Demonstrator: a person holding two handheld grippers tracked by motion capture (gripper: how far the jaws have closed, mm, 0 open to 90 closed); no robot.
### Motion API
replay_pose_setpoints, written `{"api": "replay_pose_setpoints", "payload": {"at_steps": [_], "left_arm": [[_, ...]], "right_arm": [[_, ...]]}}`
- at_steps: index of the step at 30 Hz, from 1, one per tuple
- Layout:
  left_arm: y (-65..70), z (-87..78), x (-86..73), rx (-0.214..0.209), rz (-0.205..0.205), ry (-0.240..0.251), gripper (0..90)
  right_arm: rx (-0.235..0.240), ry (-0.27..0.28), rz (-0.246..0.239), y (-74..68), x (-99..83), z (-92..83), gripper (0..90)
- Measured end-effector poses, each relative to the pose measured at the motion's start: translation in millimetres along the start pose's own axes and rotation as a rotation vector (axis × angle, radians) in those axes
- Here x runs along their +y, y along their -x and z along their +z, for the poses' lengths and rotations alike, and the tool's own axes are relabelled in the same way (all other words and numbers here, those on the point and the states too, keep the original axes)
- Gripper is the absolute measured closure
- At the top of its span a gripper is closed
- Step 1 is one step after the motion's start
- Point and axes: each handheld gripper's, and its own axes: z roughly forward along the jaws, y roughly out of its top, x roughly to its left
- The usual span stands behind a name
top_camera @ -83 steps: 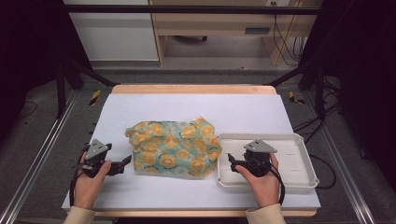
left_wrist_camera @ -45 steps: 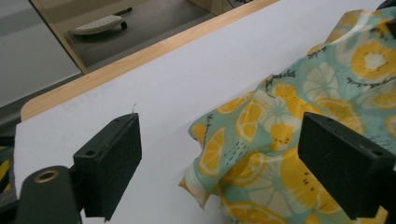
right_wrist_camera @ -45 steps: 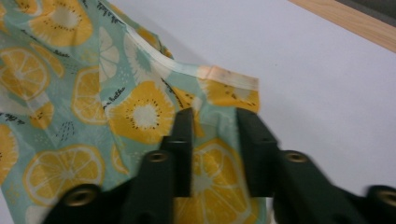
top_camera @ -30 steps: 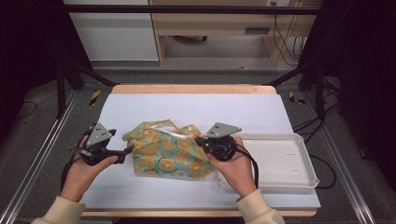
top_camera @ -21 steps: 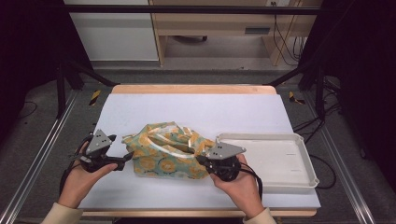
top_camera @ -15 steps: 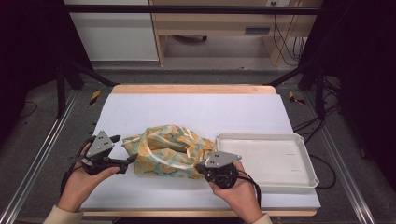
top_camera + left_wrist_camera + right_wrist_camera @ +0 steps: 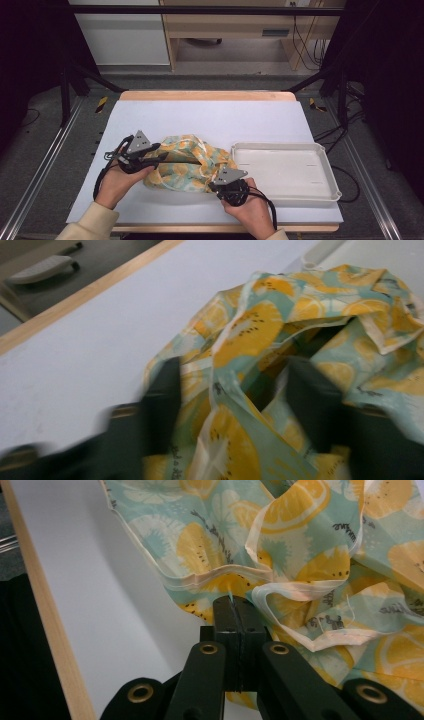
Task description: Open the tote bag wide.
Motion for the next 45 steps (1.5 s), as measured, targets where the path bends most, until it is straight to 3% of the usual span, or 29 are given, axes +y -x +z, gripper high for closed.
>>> {"api": "replay_pose_setpoints", "payload": {"at_steps": [1, 3, 6, 9, 11, 12, 13, 14, 17, 19, 20, 25, 29, 32, 34, 35, 37, 38, 39, 41, 45], "left_arm": [[1.7, -1.0, -2.0, -0.014, -0.016, 0.009, 74.2], [8.5, -11.4, -15.0, -0.04, -0.032, 0.038, 81.8], [17.3, -22.9, -26.6, -0.069, -0.001, 0.061, 85.5], [30.3, -25.8, -53.8, -0.077, 0.071, 0.014, 87.8], [30.4, -23.4, -59.3, -0.077, 0.068, 0.017, 88.2], [28.6, -19.1, -67.0, -0.086, 0.04, 0.025, 88.7], [28.6, -19.1, -67.0, -0.086, 0.04, 0.025, 88.8], [26.6, -15.8, -70.5, -0.09, 0.031, 0.023, 88.8], [24.9, -14.5, -73.0, -0.083, 0.034, 0.017, 88.9], [24.6, -14.6, -73.9, -0.08, 0.033, 0.023, 89.0], [24.3, -14.6, -75.7, -0.079, 0.035, 0.021, 89.1], [25.2, -13.5, -79.2, -0.079, 0.034, 0.019, 89.1], [25.9, -13.4, -79.7, -0.084, 0.03, 0.03, 89.1], [26.2, -13.2, -80.4, -0.087, 0.027, 0.032, 89.1], [26.2, -13.8, -81.6, -0.089, 0.025, 0.035, 89.0], [25.9, -14.1, -83.1, -0.09, 0.021, 0.037, 89.0], [25.1, -14.5, -84.5, -0.083, 0.018, 0.04, 89.0], [25.1, -14.5, -84.5, -0.083, 0.018, 0.04, 89.0], [24.2, -14.8, -85.5, -0.081, 0.012, 0.048, 89.0], [23.1, -14.7, -86.4, -0.078, 0.008, 0.05, 88.8], [21.1, -14.2, -88.0, -0.057, -0.005, 0.059, 88.6]], "right_arm": [[-0.001, 0.003, 0.006, 0.9, 0.1, 0.6, 90.0], [-0.006, 0.002, 0.011, 3.1, 0.5, 2.0, 90.0], [-0.022, -0.009, 0.023, 6.3, 0.2, 5.4, 90.0], [-0.035, -0.013, 0.034, 9.7, 1.1, 8.4, 90.0], [-0.037, -0.01, 0.043, 9.6, 2.3, 8.7, 88.9], [-0.033, 0.011, 0.039, 9.1, 5.4, 4.8, 81.0], [-0.033, 0.011, 0.039, 9.1, 5.4, 4.8, 81.0], [-0.033, 0.025, 0.034, 8.0, 8.4, -2.6, 70.7], [-0.026, 0.038, 0.036, 8.5, 13.0, -14.3, 53.5], [-0.024, 0.044, 0.033, 8.9, 15.3, -17.9, 48.8], [-0.009, 0.054, 0.031, 10.5, 20.5, -24.8, 40.9], [-0.016, 0.082, 0.026, 13.9, 35.2, -35.2, 26.0], [-0.023, 0.075, 0.031, 19.5, 50.9, -28.9, 23.9], [-0.017, 0.074, 0.047, 23.8, 61.1, -18.4, 23.9], [-0.002, 0.042, 0.067, 29.9, 74.4, 3.4, 26.0], [0.004, 0.026, 0.077, 31.7, 77.4, 10.7, 31.2], [0.024, -0.003, 0.085, 34.0, 80.2, 20.7, 50.1], [0.024, -0.003, 0.085, 34.0, 80.2, 20.7, 50.1], [0.032, -0.019, 0.067, 33.4, 79.8, 23.4, 71.4], [0.035, -0.011, 0.039, 29.6, 77.7, 18.3, 81.2], [0.049, 0.048, -0.004, 21.6, 69.6, -0.2, 86.1]]}}
